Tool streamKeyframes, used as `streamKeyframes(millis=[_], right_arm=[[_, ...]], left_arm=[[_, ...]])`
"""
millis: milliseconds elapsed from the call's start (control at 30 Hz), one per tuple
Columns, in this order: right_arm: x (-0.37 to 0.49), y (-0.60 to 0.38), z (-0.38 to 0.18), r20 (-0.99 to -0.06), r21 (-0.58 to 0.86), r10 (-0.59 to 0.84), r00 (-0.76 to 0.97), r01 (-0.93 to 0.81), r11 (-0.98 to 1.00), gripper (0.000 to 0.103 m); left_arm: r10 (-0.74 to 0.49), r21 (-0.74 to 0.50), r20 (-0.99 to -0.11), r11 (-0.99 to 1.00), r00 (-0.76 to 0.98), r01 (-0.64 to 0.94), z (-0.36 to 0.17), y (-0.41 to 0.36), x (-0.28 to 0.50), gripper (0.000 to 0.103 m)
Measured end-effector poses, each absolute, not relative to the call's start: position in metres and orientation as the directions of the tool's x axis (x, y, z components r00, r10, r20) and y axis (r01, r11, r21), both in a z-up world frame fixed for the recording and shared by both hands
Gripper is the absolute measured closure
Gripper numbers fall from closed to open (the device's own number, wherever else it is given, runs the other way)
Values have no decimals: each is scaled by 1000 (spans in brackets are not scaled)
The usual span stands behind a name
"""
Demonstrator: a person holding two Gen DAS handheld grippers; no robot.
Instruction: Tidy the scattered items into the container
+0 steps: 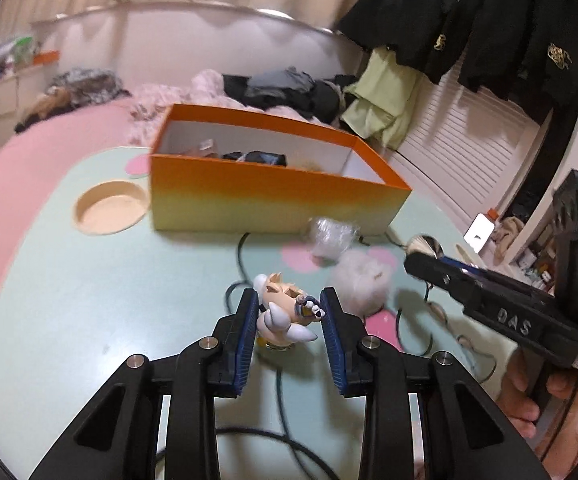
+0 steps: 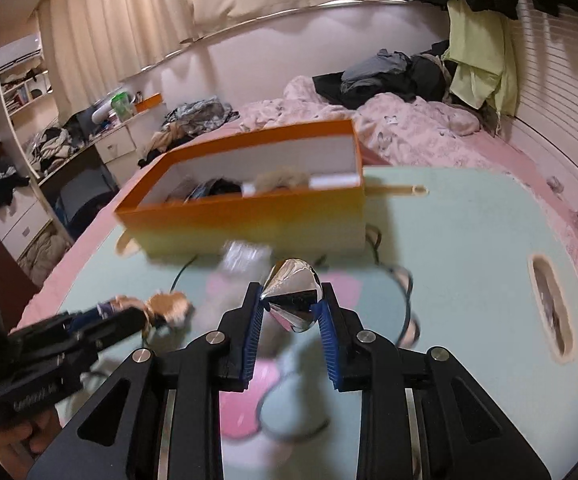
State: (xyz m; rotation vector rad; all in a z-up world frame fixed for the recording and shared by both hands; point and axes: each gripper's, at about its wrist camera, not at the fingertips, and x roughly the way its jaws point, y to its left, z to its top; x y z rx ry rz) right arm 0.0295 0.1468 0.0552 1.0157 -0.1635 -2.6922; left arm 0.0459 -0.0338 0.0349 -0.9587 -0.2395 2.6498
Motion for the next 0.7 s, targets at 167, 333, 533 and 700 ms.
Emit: streamKeyframes(millis=[167,333,533,700], right_arm=[[38,126,38,-684,109,-227,-693,211,-971,74],[33,128,30,-710,114,-228,-666,210,-971,74],[32,129,30,-707,112,-233,-667,219,-969,74],[33,126,29,-706,109,-231,-669,220,-969,74]], left_arm=[[321,-246,-642,-946,-696,-210,20,-37,42,72],[301,-230,-648,-953,-700,-197,23,-37,41,29],[251,-165,-672,-968,-697,-190,22,-30,31,30],[221,-119,-653,-974,-725,-191,19,-30,29,72]])
